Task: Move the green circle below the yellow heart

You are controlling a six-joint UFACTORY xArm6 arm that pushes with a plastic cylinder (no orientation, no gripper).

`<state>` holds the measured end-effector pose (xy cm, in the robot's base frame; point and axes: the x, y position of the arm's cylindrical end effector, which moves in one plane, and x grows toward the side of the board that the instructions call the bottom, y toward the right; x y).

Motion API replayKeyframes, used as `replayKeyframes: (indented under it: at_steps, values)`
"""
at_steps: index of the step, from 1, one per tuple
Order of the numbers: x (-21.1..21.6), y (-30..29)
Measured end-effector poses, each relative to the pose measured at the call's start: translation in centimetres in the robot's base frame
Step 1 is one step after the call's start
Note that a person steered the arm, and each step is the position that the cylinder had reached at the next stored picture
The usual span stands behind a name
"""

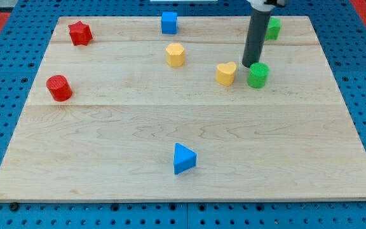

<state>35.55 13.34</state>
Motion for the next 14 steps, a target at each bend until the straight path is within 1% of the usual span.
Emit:
replayKeyframes:
  at_steps: [1,2,4,5,6,7,8,10,11,12,14]
  values:
    - [5.5,-1.1]
    - [7.5,0.1]
    - [5.7,0.8]
    - [7.7,3.6]
    - [10.7,6.9]
    - [16.2,7.1]
    - [19.3,6.7]
    - [15.3,11.9]
    - [13.9,9.5]
    - [13.4,3.8]
    - [13.4,3.5]
